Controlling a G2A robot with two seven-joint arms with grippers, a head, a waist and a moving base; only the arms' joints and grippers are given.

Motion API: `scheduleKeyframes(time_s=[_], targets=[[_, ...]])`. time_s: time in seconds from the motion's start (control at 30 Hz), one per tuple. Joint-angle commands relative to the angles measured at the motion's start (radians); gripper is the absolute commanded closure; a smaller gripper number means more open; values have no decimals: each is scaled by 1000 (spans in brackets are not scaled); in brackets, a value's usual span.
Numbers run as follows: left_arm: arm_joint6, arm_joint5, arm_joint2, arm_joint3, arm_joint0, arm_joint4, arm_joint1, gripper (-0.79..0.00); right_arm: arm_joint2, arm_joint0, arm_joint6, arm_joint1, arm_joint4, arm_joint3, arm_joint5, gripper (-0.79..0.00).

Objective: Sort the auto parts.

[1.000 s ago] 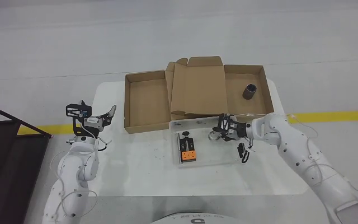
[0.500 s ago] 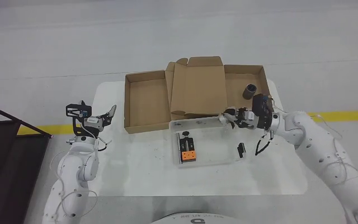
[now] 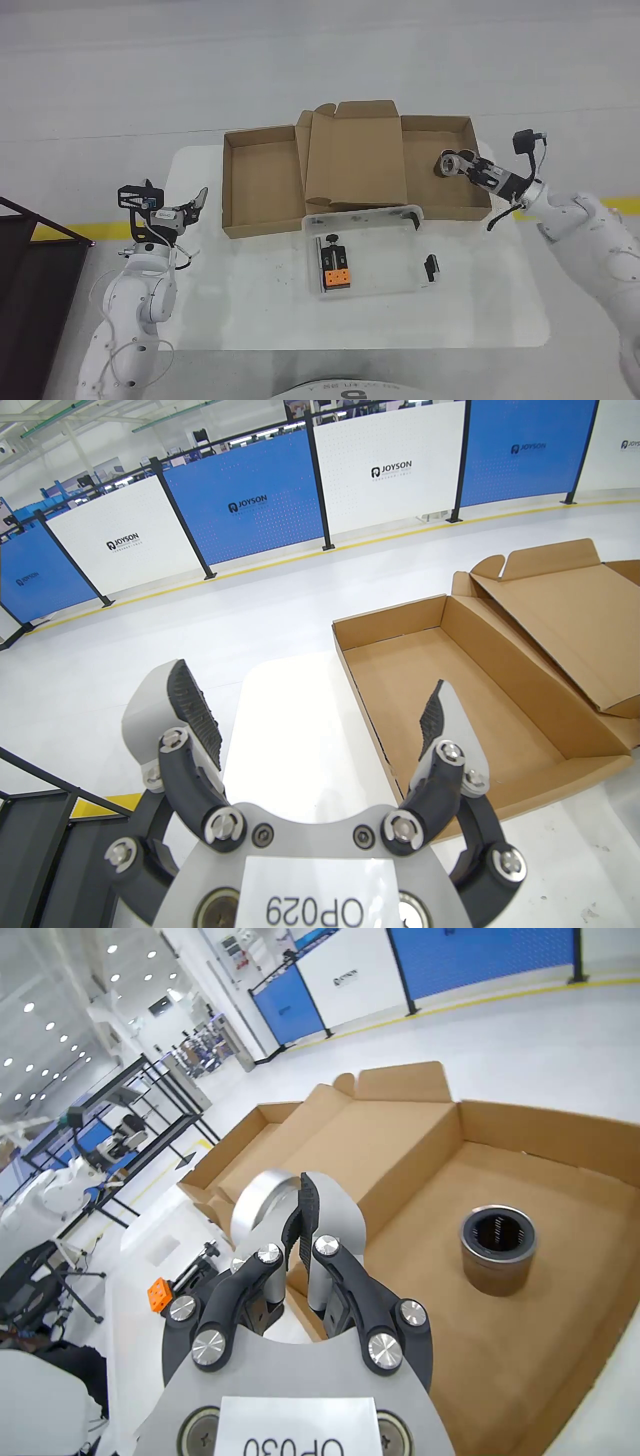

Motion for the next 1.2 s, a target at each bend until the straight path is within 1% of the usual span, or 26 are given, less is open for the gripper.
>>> scheduleKeyframes(time_s=[0.0,0.07,0.2,0.3,0.43,0.47,0.5,0.53,0.57,0.6,0.67,0.8,0.93,1.0,1.03,1.07,1.1,1.13,1.17], targets=[[0,0,0,0,0,0,0,-785,-27,34,50,-21,29,46,49,0],[0,0,0,0,0,0,0,-785,-53,63,72,-45,35,85,97,0],[0,0,0,0,0,0,0,-785,-84,102,76,-83,41,163,121,0],[0,0,0,0,0,0,0,-785,-90,119,61,-101,33,203,89,0],[0,0,0,0,0,0,0,-785,-83,130,30,-112,9,236,31,0],[0,0,0,0,0,0,0,-785,-78,128,16,-113,3,241,9,-83],[0,0,0,0,0,0,0,-785,-73,125,-1,-112,-8,243,-10,-142],[0,0,0,0,0,0,0,-785,-66,122,-19,-111,-21,240,-34,-219],[0,0,0,0,0,0,0,-785,-57,118,-39,-109,-32,235,-62,-271],[0,0,0,0,0,0,0,-785,-47,111,-60,-106,-45,228,-77,-305],[0,0,0,0,0,0,0,-785,-26,92,-102,-96,-81,183,-77,-311],[0,0,0,0,0,0,0,-785,34,14,-192,-61,-164,32,-77,-305],[0,0,0,0,0,0,0,-785,110,-102,-285,-14,-264,-155,-77,-308],[0,0,0,0,0,0,0,-785,148,-165,-341,10,-329,-246,-77,-332],[0,0,0,0,0,0,0,-785,165,-195,-369,20,-364,-279,-77,-366],[0,0,0,0,0,0,0,-785,183,-221,-397,30,-405,-306,-77,-502],[0,0,0,0,0,0,0,-785,199,-245,-430,38,-447,-329,-77,-696],[0,0,0,0,0,0,0,-785,209,-269,-464,45,-487,-351,-77,-785],[0,0,0,0,0,0,0,-785,215,-290,-500,50,-520,-369,-77,-785]])
